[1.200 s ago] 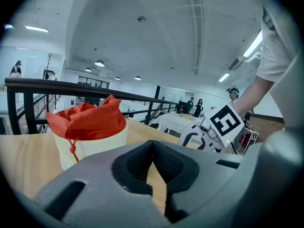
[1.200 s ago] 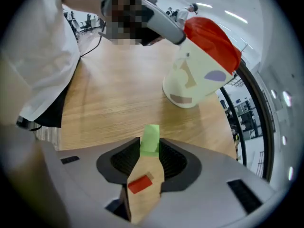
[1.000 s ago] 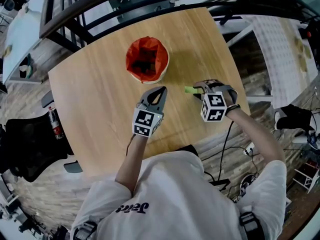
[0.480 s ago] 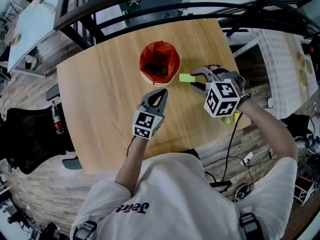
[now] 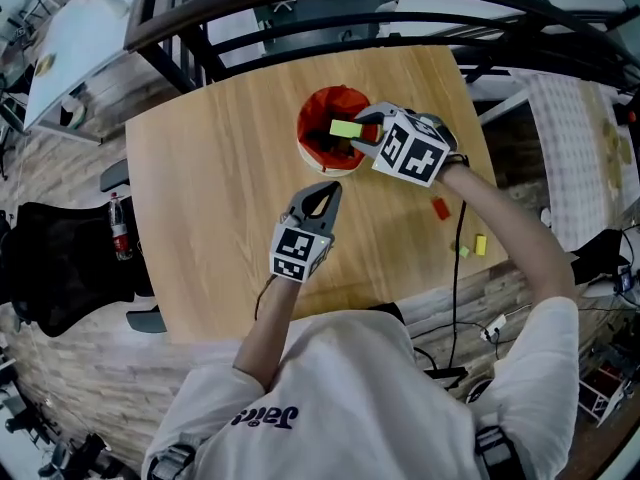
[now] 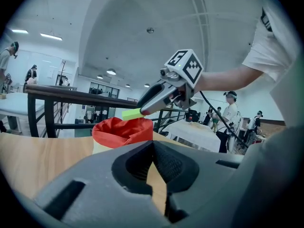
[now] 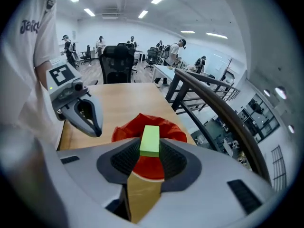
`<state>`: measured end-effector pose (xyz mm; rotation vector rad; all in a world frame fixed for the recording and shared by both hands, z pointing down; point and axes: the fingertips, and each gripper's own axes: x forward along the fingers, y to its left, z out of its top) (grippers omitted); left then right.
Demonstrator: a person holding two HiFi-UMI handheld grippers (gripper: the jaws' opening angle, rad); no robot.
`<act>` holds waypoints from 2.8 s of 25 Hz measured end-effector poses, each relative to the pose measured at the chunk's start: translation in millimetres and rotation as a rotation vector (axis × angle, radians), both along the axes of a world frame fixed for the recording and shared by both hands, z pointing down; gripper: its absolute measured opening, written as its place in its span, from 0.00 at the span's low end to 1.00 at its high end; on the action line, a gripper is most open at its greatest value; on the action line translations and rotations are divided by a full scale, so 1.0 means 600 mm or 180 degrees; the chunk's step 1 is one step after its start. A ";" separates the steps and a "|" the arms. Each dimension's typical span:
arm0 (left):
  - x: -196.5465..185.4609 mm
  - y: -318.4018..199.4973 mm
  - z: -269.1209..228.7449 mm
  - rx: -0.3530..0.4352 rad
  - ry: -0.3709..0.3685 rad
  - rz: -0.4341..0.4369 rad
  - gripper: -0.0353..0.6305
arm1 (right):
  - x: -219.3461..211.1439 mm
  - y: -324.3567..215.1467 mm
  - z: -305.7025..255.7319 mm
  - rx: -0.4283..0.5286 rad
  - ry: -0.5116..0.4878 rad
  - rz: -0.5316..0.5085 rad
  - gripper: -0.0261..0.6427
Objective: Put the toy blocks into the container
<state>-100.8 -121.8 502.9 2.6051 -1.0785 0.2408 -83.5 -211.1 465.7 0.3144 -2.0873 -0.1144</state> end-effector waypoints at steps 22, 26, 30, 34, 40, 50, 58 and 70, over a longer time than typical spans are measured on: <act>0.054 0.012 -0.008 -0.0005 0.0054 0.0311 0.06 | 0.043 0.024 -0.008 -0.0097 -0.0562 0.0634 0.28; 0.108 0.029 -0.002 -0.0009 0.0057 0.0538 0.06 | 0.121 0.067 0.006 -0.0138 -0.0573 0.0867 0.28; 0.171 0.056 0.006 -0.0020 0.0056 0.0785 0.06 | 0.216 0.123 0.041 -0.0225 -0.0524 0.1165 0.28; 0.232 0.080 0.016 -0.0026 0.0056 0.1015 0.06 | 0.315 0.172 0.080 -0.0280 -0.0471 0.1536 0.28; 0.301 0.107 0.037 -0.0150 0.0067 0.1278 0.06 | 0.429 0.237 0.132 -0.0406 -0.0449 0.2040 0.28; 0.354 0.125 0.053 -0.0333 0.0097 0.1375 0.06 | 0.540 0.297 0.253 -0.0627 -0.0942 0.3076 0.28; 0.366 0.127 0.070 -0.0376 0.0019 0.1342 0.06 | 0.522 0.292 0.354 -0.0603 -0.1150 0.3657 0.30; 0.352 0.121 0.080 -0.0414 -0.0086 0.1310 0.06 | 0.529 0.249 0.448 -0.0200 -0.0555 0.3840 0.32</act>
